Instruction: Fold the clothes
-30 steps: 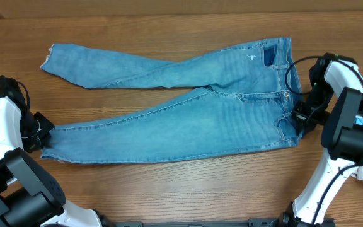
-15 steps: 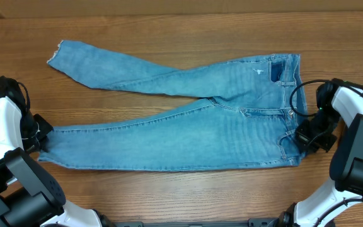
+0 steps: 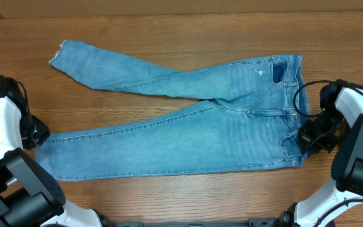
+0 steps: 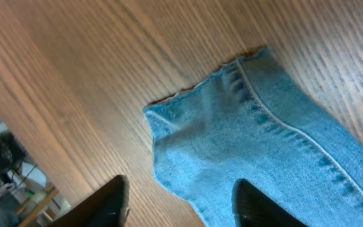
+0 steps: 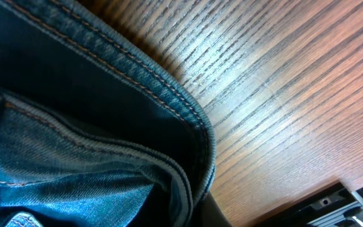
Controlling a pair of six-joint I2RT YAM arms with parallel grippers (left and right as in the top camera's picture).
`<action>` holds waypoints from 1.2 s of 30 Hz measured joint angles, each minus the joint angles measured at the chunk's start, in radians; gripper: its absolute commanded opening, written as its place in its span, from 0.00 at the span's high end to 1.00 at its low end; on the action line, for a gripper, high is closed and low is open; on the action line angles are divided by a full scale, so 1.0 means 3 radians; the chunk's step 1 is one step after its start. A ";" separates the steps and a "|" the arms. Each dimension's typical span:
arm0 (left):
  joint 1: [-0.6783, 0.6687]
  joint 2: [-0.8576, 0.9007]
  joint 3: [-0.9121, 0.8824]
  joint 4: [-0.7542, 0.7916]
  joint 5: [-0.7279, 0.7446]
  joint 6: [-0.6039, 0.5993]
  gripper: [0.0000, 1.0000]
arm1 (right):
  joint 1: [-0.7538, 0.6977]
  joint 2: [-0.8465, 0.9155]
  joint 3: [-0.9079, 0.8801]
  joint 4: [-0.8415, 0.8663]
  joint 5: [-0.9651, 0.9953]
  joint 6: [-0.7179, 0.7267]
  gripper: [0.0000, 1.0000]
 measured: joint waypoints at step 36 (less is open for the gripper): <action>-0.0496 0.0614 0.0956 0.1692 0.1545 0.0362 0.12 | -0.0013 -0.0905 0.0390 0.0033 -0.0295 -0.0287 0.34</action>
